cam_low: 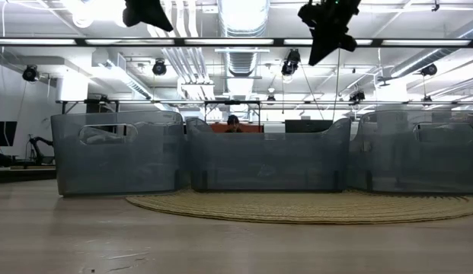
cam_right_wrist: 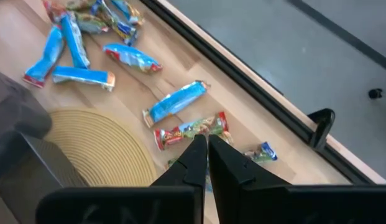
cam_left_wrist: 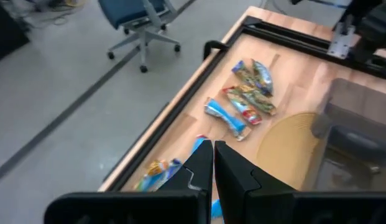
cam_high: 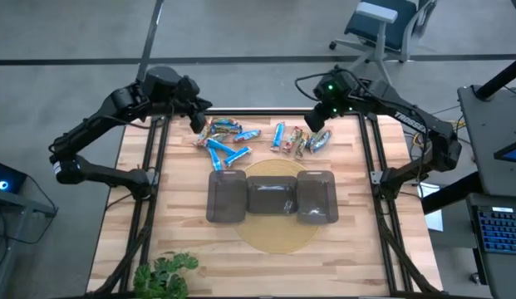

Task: Pick and place Granola Bars by type
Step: Put the red granola bar into the left black bin

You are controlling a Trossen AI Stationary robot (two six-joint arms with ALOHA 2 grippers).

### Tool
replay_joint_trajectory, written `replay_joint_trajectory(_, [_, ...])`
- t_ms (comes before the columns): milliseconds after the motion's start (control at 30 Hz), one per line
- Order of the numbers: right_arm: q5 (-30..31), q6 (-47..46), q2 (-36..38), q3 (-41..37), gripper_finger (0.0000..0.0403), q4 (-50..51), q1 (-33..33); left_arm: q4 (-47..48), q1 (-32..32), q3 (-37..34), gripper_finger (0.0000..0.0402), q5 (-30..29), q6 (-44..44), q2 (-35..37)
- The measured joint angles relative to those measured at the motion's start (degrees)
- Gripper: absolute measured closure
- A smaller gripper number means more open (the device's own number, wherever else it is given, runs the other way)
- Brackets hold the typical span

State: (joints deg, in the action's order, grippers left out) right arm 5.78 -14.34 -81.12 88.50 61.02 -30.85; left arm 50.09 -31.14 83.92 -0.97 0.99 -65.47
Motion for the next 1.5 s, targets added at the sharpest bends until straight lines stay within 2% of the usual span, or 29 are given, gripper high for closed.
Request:
replay_joint_trajectory(400, [-0.4,-0.2,0.1,-1.0,0.0394,0.0,0.0,-1.6,0.0,-3.3,0.0402,1.7,-2.5,0.0])
replay_joint_trajectory(1500, [-2.9,2.6,0.1,-1.0,0.0394,0.1,0.1,-1.7,0.0,-3.6,0.0402,1.5,-3.7,0.0])
